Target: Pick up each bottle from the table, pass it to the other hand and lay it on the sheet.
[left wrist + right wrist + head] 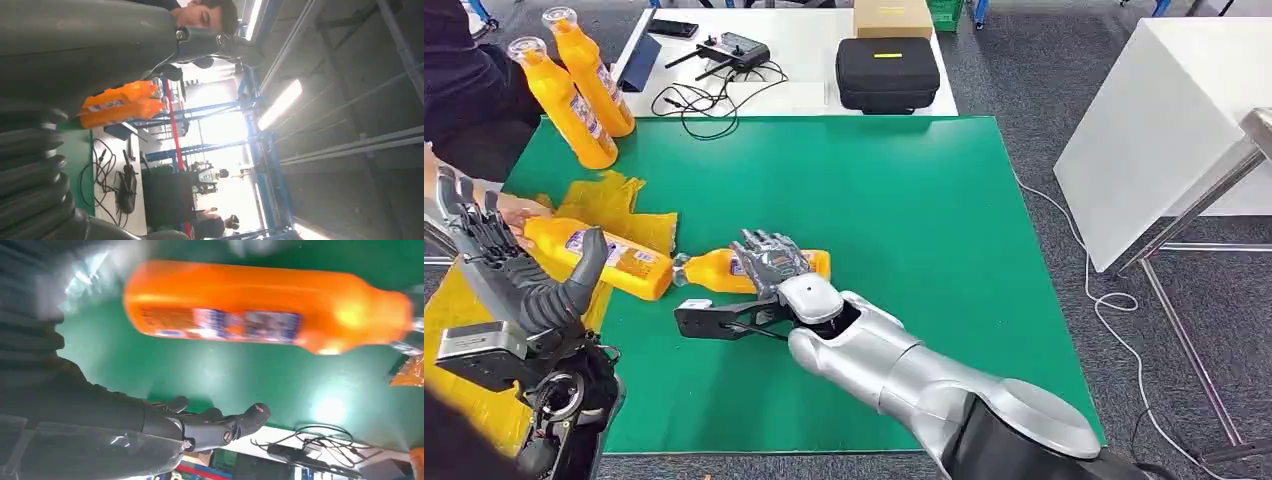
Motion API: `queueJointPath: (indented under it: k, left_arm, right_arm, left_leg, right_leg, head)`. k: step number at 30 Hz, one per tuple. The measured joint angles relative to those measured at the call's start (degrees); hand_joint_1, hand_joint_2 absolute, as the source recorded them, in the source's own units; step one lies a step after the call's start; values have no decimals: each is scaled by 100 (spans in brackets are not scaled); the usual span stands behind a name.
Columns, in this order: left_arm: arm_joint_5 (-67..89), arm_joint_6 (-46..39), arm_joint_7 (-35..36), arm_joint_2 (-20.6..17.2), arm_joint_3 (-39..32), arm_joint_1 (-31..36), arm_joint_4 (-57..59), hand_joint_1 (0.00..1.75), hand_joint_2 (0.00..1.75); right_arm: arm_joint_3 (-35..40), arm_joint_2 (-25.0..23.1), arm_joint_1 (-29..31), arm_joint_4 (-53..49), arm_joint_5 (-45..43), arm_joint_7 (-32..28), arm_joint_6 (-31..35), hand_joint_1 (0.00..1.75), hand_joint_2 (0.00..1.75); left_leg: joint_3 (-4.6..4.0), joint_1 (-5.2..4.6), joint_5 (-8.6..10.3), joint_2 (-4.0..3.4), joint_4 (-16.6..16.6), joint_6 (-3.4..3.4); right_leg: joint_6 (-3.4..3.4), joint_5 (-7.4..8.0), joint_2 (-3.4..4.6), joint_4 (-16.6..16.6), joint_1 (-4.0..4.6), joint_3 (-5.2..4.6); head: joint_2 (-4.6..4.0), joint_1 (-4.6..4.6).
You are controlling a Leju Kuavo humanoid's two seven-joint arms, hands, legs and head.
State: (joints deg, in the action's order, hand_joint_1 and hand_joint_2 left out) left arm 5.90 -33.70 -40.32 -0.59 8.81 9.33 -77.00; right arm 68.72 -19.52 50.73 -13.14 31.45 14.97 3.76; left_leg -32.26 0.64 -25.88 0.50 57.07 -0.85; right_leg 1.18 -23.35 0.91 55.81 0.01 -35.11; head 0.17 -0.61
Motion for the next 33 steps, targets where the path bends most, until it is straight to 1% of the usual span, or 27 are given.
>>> queueJointPath:
  k: [7, 14, 25, 33]
  left_arm:
    - [-20, -98, 2, 0, 48, 193, 171, 0, 175]
    - [-70, -109, 2, -20, 92, 222, 234, 0, 175]
    - [-129, -162, 0, -107, 72, 64, 184, 0, 175]
    - [-125, -94, 2, -120, 41, 76, 175, 0, 175]
  right_arm:
    - [-42, 28, -4, 7, 77, 4, -85, 0, 175]
    - [-39, 107, -68, 31, 240, 4, -251, 0, 175]
    - [-42, 455, -208, 72, 391, 4, -304, 0, 175]
    - [-188, 724, -312, 94, 391, 44, -302, 0, 175]
  left_leg:
    - [1, 0, 1, -1, 0, 0]
    - [0, 0, 0, -1, 0, 0]
    - [0, -1, 0, 1, 1, 0]
    - [0, -1, 0, 1, 1, 0]
  right_leg:
    - [0, 1, 0, 1, 0, 1]
    - [0, 0, 0, 0, 0, 0]
    - [1, 1, 0, 0, -1, 1]
    - [1, 1, 0, 0, -1, 1]
  head:
    - [0, -2]
    - [0, -2]
    - [0, -2]
    - [0, -2]
